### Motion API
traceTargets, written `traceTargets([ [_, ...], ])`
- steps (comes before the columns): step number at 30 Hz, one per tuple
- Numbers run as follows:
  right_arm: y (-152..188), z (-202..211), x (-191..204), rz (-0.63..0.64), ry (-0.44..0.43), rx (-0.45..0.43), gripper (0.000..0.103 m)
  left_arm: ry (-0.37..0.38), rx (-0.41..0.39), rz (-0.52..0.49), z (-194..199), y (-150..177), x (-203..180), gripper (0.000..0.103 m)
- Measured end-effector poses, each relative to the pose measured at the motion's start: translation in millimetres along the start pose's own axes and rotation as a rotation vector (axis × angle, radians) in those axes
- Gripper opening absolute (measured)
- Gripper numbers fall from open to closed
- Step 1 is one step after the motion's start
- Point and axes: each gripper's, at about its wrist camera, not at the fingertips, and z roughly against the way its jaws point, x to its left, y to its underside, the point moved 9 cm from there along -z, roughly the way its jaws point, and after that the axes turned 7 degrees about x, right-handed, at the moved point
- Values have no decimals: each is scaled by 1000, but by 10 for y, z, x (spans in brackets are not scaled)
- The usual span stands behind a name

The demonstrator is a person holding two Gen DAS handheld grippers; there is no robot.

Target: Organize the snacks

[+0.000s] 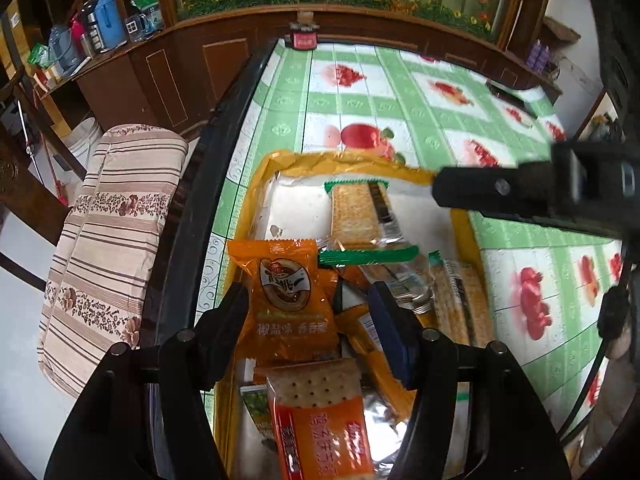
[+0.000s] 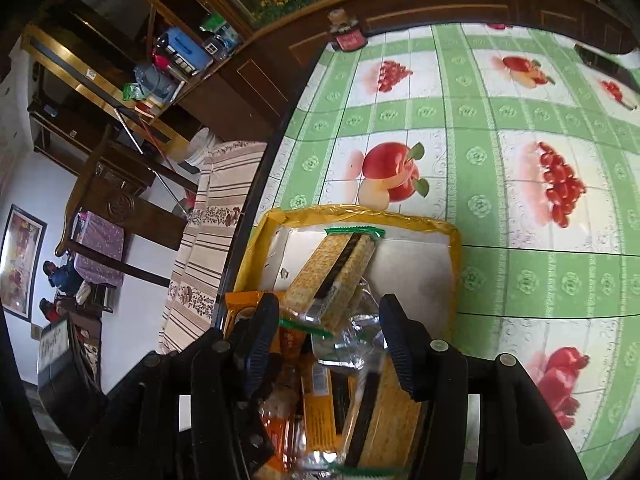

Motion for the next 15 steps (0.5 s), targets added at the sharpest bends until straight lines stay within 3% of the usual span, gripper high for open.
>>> traceTargets([
  [8, 248, 602, -14, 117, 37, -114, 62, -23, -165, 60, 719, 53, -72, 62],
  [11, 395, 882, -33, 178, 71, -175, 65, -71, -269, 87, 1120, 123, -130, 75],
  [13, 526, 1128, -37, 224, 111, -244, 68, -121, -364, 103, 1459, 188, -173, 77],
  [15, 660, 1415, -43, 282, 174, -345, 81, -180, -452, 113, 1790, 263, -230, 85],
])
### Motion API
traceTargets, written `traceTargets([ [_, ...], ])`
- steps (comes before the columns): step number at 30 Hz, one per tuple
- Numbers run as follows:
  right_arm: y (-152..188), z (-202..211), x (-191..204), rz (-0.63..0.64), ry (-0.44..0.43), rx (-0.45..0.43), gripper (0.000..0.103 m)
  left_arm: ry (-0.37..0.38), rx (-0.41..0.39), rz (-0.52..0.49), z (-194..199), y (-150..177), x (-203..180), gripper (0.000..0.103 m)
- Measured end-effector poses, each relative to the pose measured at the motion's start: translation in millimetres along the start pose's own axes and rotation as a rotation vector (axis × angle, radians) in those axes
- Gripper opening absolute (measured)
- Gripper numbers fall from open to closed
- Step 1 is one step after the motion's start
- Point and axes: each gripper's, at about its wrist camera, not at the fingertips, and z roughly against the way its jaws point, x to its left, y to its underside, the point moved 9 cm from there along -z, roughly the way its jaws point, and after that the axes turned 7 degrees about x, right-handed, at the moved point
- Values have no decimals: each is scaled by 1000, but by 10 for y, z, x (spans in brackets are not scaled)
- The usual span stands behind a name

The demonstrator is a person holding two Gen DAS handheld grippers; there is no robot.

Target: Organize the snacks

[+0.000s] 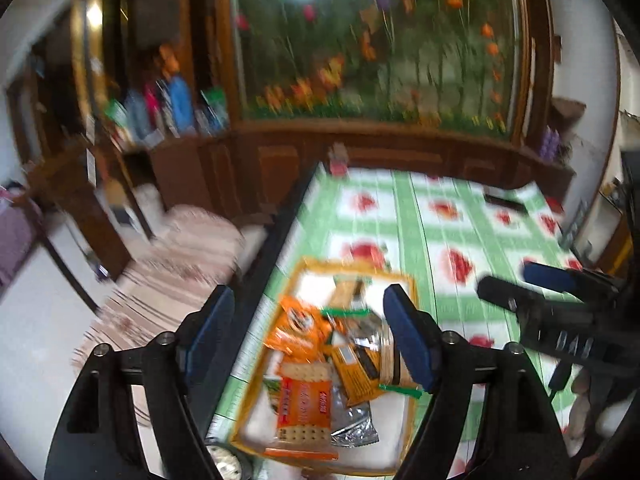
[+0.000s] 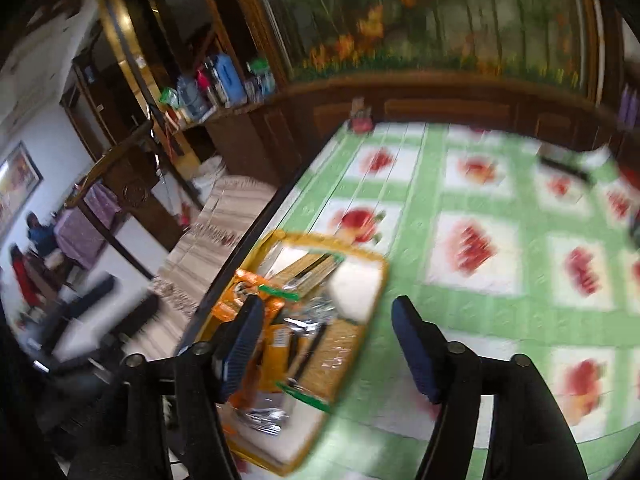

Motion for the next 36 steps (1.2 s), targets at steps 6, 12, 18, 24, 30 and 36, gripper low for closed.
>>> traceTargets([
  [6, 256, 599, -113, 72, 8, -130, 89, -116, -214, 56, 970, -121, 47, 95],
  [12, 664, 779, -217, 114, -4, -79, 89, -196, -325, 141, 1605, -22, 144, 103],
  [18, 1013, 866, -172, 169, 22, -28, 89, -221, -260, 155, 1600, 270, 35, 103],
  [24, 1295, 897, -11, 254, 29, 5, 89, -236, -180, 115, 1532, 554, -141, 103],
  [30, 1472, 884, 140, 321, 34, 28, 89, -214, -121, 156, 1494, 713, -166, 103],
  [36, 1556, 813, 160, 331, 31, 60, 89, -170, -45, 184, 1365, 885, -205, 103],
])
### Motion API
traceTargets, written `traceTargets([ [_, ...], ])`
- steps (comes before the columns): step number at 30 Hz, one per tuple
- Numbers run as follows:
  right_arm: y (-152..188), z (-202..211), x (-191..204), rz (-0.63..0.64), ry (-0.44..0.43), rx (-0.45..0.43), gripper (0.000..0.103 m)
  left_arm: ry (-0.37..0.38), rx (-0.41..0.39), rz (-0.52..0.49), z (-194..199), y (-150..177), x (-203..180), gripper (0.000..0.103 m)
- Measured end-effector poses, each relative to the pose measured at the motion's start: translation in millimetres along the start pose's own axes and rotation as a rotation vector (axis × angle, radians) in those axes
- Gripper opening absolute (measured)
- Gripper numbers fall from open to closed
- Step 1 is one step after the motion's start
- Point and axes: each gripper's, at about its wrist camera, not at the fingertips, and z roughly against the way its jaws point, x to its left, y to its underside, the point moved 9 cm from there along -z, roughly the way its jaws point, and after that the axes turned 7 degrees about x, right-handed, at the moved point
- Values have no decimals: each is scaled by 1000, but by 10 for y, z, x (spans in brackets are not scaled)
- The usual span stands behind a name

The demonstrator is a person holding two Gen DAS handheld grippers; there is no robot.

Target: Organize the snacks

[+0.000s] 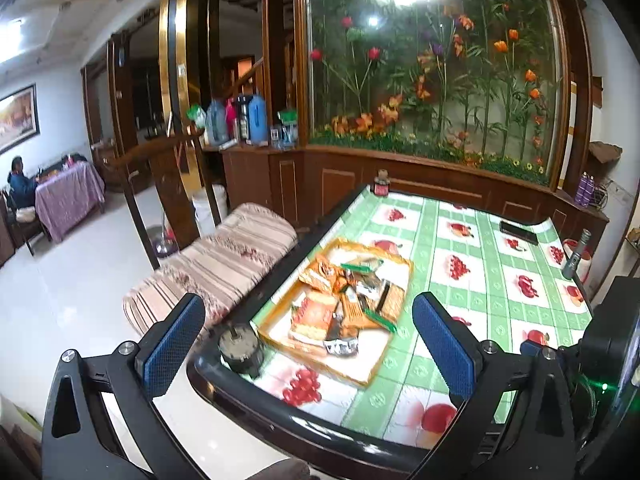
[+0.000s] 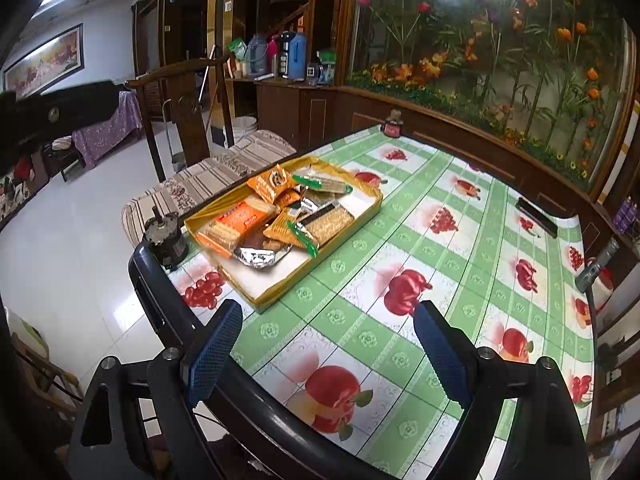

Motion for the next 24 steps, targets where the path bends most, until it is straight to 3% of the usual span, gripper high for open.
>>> traceTargets([
  [10, 120, -157, 45, 3, -28, 58, 89, -18, 115, -16, -228, 266, -71, 103],
  [16, 178, -269, 78, -5, -53, 96, 89, -95, 172, -35, -349, 415, -13, 103],
  [24, 289, -423, 168, -4, -77, 159, 89, -120, 230, -37, -464, 570, 63, 103],
])
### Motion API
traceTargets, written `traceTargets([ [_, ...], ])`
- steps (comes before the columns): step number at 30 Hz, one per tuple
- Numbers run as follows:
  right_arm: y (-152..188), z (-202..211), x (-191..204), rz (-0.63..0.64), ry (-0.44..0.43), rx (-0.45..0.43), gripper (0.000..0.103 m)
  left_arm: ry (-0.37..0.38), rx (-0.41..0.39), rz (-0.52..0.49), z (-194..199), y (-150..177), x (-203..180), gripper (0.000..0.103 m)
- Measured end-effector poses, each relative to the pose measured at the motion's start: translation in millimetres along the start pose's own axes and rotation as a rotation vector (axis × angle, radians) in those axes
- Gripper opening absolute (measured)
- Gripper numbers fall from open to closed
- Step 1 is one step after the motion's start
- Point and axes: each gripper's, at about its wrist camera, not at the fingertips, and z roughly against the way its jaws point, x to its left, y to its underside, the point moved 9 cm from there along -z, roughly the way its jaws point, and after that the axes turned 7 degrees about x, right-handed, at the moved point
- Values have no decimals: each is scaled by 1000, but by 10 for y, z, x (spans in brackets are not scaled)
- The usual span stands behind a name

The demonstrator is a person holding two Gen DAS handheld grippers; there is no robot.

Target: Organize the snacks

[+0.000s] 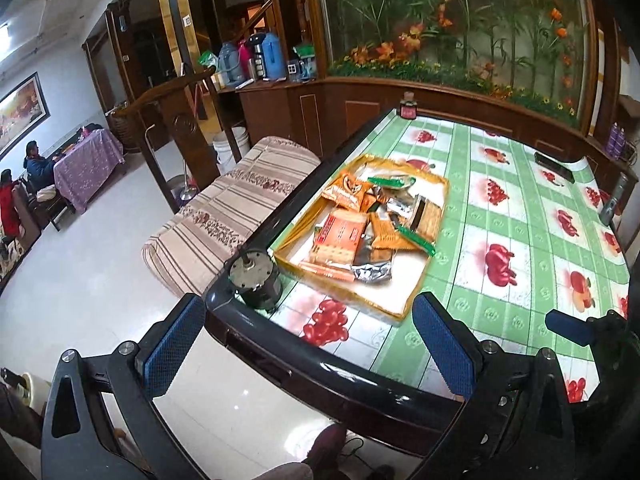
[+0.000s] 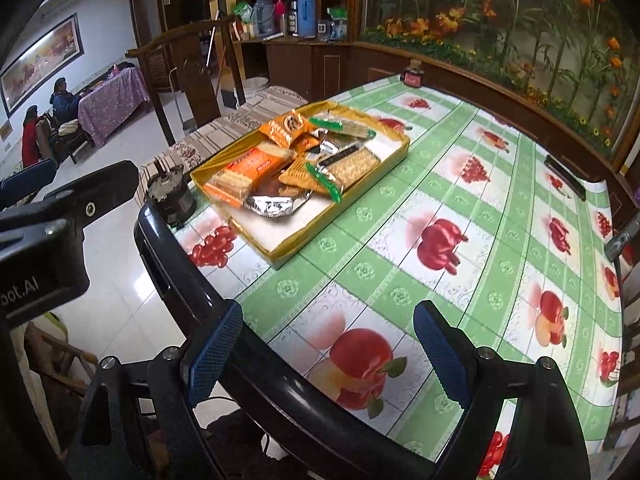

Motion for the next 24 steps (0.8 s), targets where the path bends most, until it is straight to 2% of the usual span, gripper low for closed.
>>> traceTargets([
  [24, 43, -158, 193, 42, -34, 39, 89, 2, 114, -9, -329, 189, 38, 103],
])
